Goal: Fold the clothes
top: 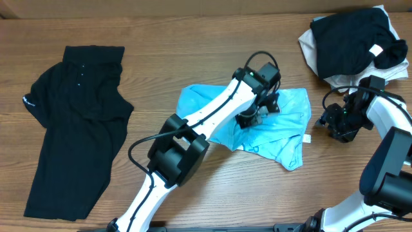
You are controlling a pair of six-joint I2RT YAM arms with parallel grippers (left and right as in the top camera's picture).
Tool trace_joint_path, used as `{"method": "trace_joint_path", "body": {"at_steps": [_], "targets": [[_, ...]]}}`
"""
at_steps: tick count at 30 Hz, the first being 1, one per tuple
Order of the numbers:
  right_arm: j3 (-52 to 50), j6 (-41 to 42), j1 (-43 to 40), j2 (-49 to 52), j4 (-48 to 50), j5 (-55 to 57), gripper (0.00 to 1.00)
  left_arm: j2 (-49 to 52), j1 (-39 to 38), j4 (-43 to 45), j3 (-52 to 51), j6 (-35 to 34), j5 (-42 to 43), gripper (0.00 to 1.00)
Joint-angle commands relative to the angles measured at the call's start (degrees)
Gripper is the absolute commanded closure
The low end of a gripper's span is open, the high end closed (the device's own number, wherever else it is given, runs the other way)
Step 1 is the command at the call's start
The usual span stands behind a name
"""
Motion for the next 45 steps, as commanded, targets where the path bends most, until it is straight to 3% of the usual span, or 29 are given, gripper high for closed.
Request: {"method": "trace_joint_path", "body": {"at_steps": [1,10,22,23,28,33,45], "targets": [[1.01,-0.33,-0.09,-1.64,0.28,0.57,0.42,0.37,2.71,0.15,6.43,-7.02,-5.95,0.96],[0.92,-0.31,-0.09,-1.64,0.22,0.55,0.42,0.81,5.22,6.64,4.35,-7.30,-0.61,0.96],[0.81,-0.31,-0.09,-1.64,-0.35,0.42,0.41,2.27,2.95,4.66,3.61,-7.37,5.38,0.96],[0.79,-0.35,-0.09,-1.64,-0.35,0.11,0.41,2.27,2.60,4.15,3.61,-7.58,5.31,0.93],[0.76,-3.28,-0.09,-1.64,-0.09,-3.39,0.38,2.25,2.03,1.70,3.72,-14.05,3.41,0.35],[0.76,-7.45,-0.09,-1.64,0.72,-9.88,0.34,1.77,2.54,-2.64,8.92,-20.33,3.93,0.00],[-3.87,-9.16,3.67,-1.64,8.35,-15.56,0.25,1.73,4.66,-17.03,41.16,-21.64,3.67,0.00]]}}
